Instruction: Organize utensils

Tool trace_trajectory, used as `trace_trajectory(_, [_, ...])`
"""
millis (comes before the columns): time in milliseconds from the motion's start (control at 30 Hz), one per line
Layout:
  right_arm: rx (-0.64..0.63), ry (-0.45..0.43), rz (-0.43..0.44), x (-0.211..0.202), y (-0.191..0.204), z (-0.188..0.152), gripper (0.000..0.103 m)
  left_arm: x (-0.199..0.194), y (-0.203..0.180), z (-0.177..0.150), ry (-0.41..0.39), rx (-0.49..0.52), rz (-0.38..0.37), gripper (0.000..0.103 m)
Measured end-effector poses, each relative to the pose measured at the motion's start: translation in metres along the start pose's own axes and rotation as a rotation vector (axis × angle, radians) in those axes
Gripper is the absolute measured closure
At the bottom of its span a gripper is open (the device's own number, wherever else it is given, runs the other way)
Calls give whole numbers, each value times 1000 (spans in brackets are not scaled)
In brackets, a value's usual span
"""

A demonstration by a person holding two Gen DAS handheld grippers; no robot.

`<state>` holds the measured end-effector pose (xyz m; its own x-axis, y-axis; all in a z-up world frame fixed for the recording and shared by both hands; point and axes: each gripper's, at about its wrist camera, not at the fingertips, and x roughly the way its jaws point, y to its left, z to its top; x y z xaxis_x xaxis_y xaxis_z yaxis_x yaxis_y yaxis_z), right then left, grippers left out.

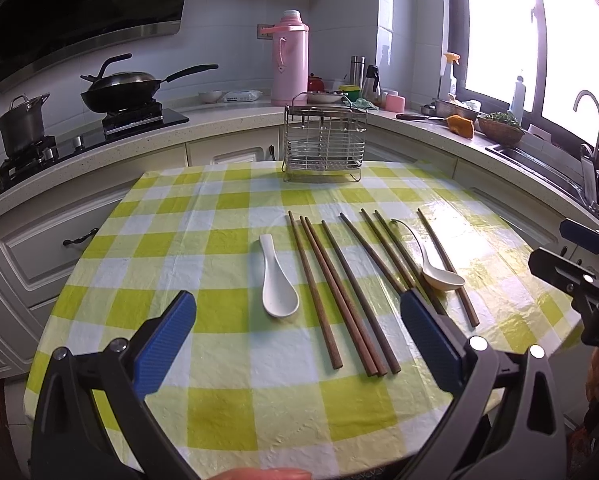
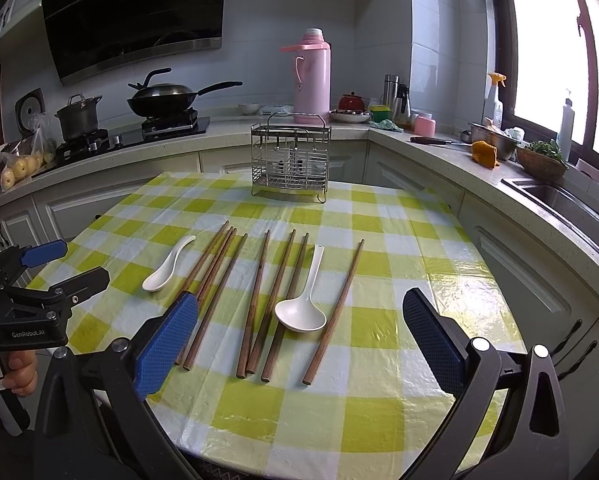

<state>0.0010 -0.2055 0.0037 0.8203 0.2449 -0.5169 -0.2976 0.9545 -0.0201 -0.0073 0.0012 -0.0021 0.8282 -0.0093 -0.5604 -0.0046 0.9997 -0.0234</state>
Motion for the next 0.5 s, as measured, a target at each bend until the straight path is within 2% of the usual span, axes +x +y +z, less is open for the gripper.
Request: trace_trajectory(500, [2,-2,5,-1,4,3,7,-1,1,1,1,-4,-2,4])
